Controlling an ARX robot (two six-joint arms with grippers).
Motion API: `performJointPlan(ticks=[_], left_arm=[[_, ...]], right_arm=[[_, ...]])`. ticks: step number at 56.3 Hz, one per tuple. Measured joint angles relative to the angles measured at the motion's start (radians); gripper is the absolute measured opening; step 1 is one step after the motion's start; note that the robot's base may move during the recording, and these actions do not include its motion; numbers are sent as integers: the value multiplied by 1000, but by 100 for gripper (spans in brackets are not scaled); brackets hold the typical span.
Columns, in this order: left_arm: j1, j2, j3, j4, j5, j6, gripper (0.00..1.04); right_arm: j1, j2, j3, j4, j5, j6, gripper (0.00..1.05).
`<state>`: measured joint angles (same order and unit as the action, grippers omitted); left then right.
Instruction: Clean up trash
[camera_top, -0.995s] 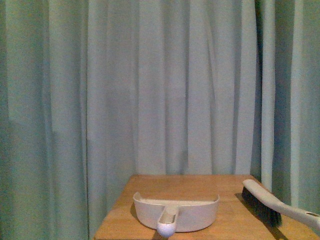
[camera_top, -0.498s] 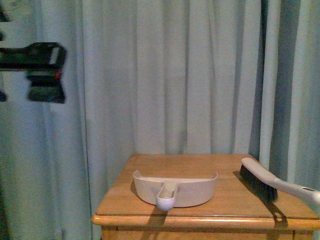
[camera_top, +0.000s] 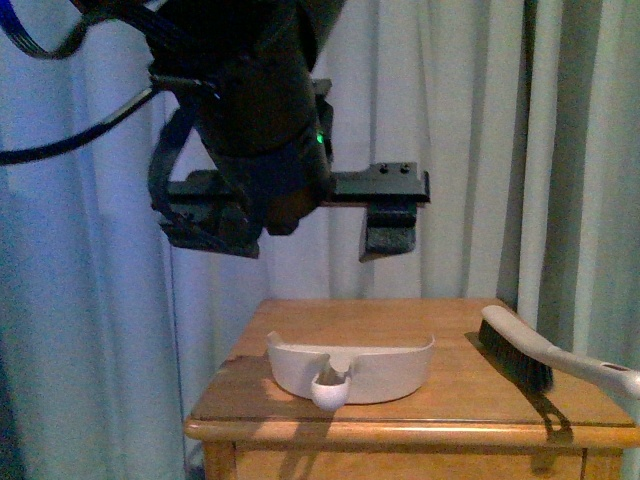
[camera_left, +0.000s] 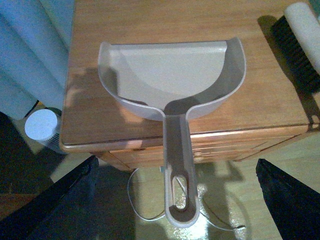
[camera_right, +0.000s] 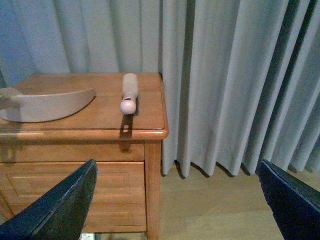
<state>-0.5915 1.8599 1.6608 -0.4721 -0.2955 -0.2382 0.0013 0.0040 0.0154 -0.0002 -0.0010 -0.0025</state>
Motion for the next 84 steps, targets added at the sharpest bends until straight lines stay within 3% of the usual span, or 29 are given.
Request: performJointPlan(ticks=[23,49,84], left_arm=[[-2,142,1,48,-10,-37,97],[47,235,0,125,-46,111,97],[47,284,-10,152,-19,119,97]], right_arm=[[0,0,0,0,0,0,97],[0,0,0,0,0,0,97],[0,0,0,0,0,0,97]])
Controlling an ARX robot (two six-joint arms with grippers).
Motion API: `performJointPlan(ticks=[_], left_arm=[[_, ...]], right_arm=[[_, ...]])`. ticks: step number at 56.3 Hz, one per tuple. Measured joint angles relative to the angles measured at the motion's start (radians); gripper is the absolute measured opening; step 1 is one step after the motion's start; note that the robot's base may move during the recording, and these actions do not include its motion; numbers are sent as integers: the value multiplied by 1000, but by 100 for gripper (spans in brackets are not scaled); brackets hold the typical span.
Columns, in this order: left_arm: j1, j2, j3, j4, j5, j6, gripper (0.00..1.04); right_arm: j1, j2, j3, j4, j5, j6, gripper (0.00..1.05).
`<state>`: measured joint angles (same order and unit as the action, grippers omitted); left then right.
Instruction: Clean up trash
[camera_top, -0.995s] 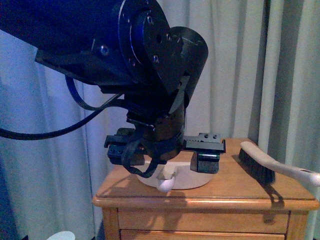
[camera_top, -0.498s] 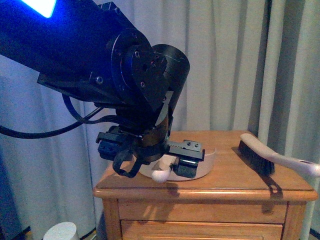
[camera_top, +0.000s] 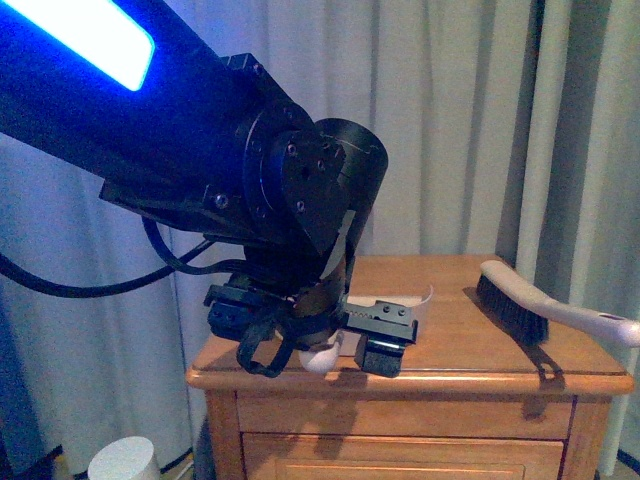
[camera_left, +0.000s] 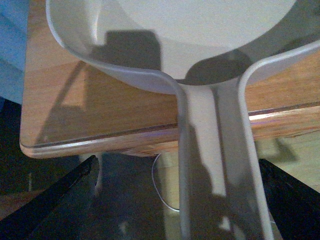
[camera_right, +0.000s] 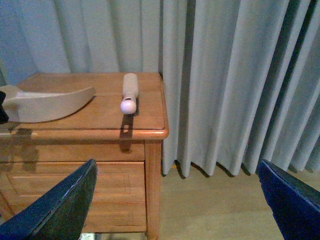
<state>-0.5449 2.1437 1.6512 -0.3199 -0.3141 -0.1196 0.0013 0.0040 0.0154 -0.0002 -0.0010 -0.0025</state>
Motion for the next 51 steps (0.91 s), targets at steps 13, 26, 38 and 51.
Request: performJointPlan(ticks=[13,26,38,51], left_arm=[[-5,3,0,1,-4,8,74],[-5,2,0,25,-19,38,36],[-6,-37,-51,134,-26,119,29],[-13,-388,-370,653,19,417,29]], right_arm=[[0,0,0,0,0,0,97],[0,0,0,0,0,0,97],[0,0,0,0,0,0,97],[0,0,0,0,0,0,97]])
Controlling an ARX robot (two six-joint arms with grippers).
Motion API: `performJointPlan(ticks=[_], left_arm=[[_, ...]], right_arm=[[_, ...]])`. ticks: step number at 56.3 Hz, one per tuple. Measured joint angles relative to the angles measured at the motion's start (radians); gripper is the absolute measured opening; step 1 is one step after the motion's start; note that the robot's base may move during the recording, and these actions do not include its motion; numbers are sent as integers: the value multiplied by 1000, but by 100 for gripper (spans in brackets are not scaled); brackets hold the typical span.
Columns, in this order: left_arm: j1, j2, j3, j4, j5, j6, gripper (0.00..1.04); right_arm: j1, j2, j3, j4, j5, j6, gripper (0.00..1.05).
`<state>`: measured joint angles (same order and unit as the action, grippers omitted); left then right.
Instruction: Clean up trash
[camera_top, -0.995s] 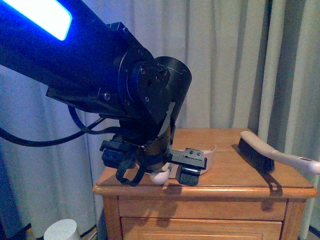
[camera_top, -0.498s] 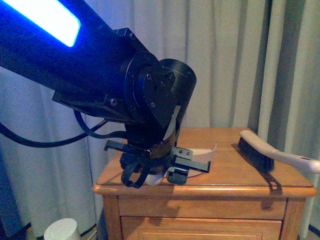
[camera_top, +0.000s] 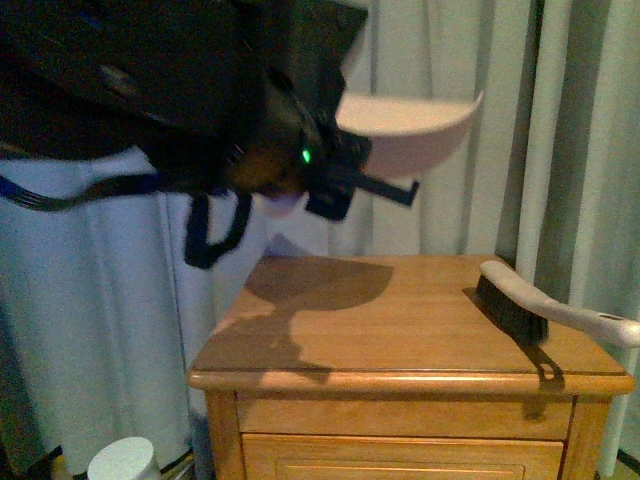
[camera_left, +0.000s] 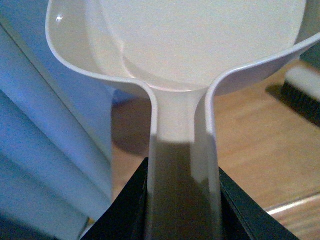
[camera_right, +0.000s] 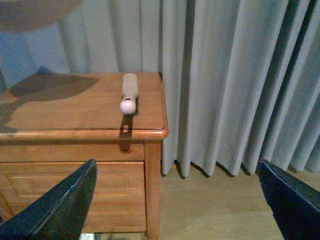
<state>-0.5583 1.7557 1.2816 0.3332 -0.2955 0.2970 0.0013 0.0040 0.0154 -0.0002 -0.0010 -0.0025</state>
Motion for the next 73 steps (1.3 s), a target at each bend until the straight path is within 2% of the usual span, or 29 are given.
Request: performJointPlan(ticks=[8,19,27,35,44,48,59,66,73], left_arm=[[24,-238,-220,225,67,78,29],[88,-558,-537,371,84,115,29],[116,-808,-779,374,65,103,29],[100,-1172,-983,269,64,84,29],[198,-1426,-1063,114,84,3,28],[206,-1440,-1079,101,83,-18,28],[207,-1442,-1079,101,87,-28,28],[207,-1442,-1079,101,90,-30,28],[207,-1442,-1079,101,88,-31,28]], right_arm=[[0,0,0,0,0,0,97],[0,0,0,0,0,0,97],[0,0,0,0,0,0,97],[0,0,0,0,0,0,97],[0,1,0,-2,4,2,97],[68,119,51,-87,134,46,97],[127,531,266,24,9,124,97],[142,788,471,-21,-51,167,97],[135,1043,714,-113,-47,183,97]])
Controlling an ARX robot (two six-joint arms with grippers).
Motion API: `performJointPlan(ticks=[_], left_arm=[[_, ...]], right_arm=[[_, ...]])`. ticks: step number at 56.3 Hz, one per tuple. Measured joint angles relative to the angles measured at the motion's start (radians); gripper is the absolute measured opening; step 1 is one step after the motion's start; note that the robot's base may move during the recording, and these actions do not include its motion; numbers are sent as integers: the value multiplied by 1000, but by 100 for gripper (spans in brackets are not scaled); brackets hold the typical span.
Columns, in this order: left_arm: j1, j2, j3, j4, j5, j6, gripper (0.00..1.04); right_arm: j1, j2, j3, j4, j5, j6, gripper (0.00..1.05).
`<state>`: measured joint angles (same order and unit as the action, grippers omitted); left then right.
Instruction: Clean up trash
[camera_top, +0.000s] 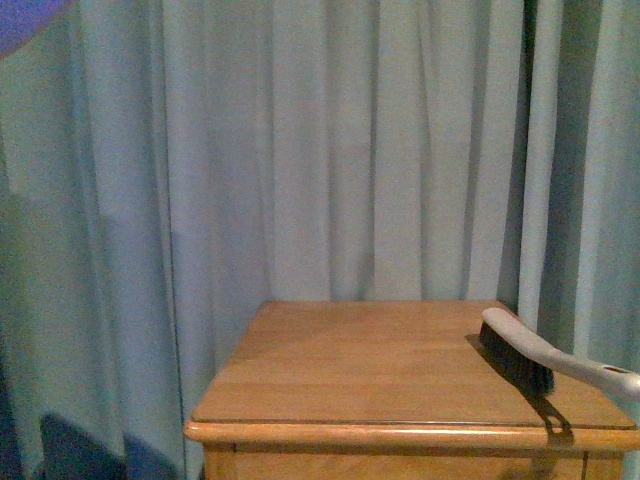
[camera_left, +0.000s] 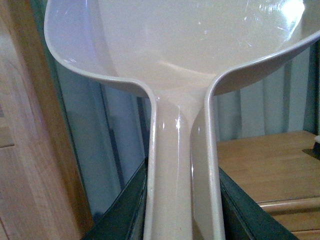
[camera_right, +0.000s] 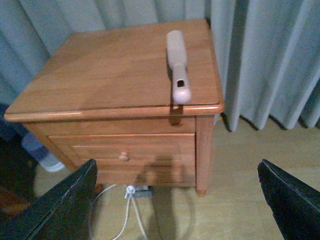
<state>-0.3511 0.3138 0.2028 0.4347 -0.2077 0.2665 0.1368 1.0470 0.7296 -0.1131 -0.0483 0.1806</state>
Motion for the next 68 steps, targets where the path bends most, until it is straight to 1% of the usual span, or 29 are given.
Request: performJointPlan(ticks=[12,21,35,50,61,63,68], left_arm=[[0,0,0,0,0,0,28],[0,0,0,0,1,-1,28],[0,0,0,0,0,-2,28],[0,-1,0,0,1,-2,28],[0,-1,0,0,0,-2,28],[0,-1,0,0,1,-2,28],[0,-1,0,0,0,-2,28]], right_arm=[[-26,389,383,-179,26,8,97],[-18,572,544,-221,51,-11,97],[-5,734,610,-235,63,-8,97],[1,826,639,-180,66,0,97],[11,875,679,-167,63,13,97],[13,882,681,-167,63,16,93],[16,904,683,-166,64,19,74]])
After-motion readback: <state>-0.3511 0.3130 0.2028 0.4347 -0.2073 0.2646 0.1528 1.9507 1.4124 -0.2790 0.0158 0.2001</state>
